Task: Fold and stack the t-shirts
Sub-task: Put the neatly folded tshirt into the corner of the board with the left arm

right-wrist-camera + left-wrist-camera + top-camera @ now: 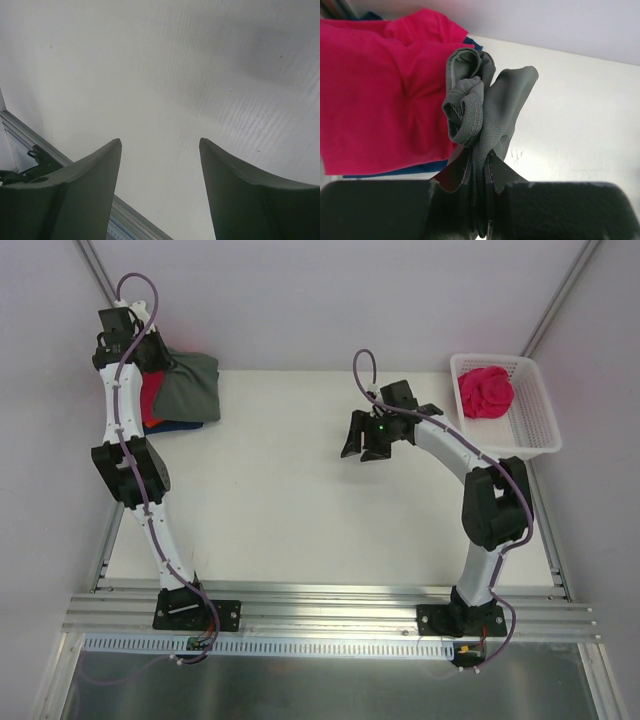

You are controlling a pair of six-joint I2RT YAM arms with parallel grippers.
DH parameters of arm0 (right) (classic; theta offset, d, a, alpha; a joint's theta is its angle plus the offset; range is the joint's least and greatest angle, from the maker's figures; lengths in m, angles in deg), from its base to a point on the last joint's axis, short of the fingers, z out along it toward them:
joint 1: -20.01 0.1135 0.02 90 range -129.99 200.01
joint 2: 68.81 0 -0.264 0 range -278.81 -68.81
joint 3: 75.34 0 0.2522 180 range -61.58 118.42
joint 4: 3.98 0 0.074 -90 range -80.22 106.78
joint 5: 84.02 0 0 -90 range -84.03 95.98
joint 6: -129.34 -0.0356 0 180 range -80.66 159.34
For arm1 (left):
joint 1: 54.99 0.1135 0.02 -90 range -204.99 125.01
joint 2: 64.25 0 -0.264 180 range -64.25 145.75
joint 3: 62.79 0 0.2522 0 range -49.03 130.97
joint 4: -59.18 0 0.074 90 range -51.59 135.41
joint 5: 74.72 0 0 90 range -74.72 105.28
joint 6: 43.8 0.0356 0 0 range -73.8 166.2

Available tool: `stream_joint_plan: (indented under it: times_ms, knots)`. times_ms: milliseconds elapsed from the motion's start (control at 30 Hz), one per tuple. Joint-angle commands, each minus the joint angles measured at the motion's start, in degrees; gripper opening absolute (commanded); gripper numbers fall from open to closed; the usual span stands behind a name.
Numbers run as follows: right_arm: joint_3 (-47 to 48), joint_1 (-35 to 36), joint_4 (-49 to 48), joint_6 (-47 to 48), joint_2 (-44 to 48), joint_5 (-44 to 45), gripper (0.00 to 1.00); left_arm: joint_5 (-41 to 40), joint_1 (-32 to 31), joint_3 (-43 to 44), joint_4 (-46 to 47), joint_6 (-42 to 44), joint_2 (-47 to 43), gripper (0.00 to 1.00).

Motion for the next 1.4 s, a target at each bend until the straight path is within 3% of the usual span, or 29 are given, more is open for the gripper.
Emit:
stream_joint_plan:
  times_ms: [0, 933, 1367]
  knots:
    - [-1.1, 0.2, -0.6, 1.4, 4.7, 0.8, 0.68, -4.4, 1.4, 3.5, 3.3, 1.1, -0.1, 0.0]
    - [-3.1, 1.9, -0.4, 2.5, 5.8, 2.9, 0.69, -21.7, 4.0, 10.8, 9.3, 0.1, 6.0, 0.0]
    - [-3.5, 2.4, -0.5, 2.5, 6.1, 3.1, 0.7, -25.3, 3.9, 11.9, 10.9, 1.4, 6.3, 0.0]
